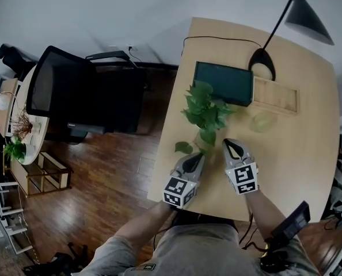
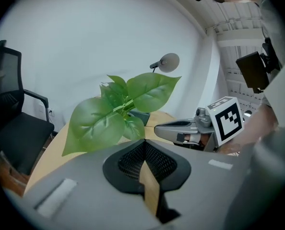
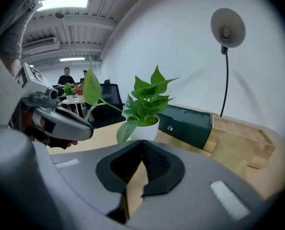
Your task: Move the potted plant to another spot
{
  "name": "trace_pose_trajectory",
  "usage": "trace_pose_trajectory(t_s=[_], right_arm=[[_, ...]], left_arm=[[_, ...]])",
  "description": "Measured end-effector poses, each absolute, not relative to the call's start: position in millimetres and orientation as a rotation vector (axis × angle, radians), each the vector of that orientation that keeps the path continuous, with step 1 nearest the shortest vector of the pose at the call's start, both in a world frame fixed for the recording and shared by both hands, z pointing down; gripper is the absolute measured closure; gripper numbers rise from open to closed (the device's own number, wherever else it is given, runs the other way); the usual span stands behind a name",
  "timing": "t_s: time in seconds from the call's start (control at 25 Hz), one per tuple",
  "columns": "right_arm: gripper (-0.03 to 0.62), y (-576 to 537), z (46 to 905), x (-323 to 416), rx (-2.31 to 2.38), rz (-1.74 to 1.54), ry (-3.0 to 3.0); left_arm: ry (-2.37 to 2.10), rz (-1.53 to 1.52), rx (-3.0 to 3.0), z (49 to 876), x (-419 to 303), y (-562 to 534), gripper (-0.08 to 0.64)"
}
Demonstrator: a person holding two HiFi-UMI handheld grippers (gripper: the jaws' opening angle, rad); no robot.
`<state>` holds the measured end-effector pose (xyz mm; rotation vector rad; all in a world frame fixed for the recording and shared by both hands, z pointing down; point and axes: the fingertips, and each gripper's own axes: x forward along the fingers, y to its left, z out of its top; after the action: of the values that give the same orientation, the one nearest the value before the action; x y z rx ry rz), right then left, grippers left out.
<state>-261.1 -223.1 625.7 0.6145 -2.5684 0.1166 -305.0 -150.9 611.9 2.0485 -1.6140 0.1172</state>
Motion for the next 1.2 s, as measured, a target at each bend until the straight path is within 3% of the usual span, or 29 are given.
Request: trace_pose_trajectory(t_s=[0.24,0.28,0.32,0.44,0.6,0.92,1.2], right_arm=[[0.572,-239,651,-278,0.455,-0.068,-2.518],[0.536,-239,654,-281,0.419,-0.086,-2.513],[0.447,-238,659,-285,0.378,-0.096,-2.509],[0.309,-241,672,-292,0.277,-0.103,-2.481],[0.187,-248,679,-306,0.181,-0.087,-2.498],[0.098,-260,680,-337,0.082,-0.116,-2.544],[0.071,-261,684,-358,0.014,-0.129,-2.563]], left_arm=[[-1.624,0.124,2.011,625,-306,-153,0.566],[-1.625,0.126,2.006,626,-306,-153,0.566],[-1.625,0.128,2.000,627,-306,-152,0.566],[-1.630,0.132,1.987,629,-307,-149,0.566],[-1.648,0.132,1.957,631,-310,-145,0.566],[-1.682,0.132,1.937,633,-312,-143,0.566],[-1.704,0.119,1.911,634,-316,-140,0.566]])
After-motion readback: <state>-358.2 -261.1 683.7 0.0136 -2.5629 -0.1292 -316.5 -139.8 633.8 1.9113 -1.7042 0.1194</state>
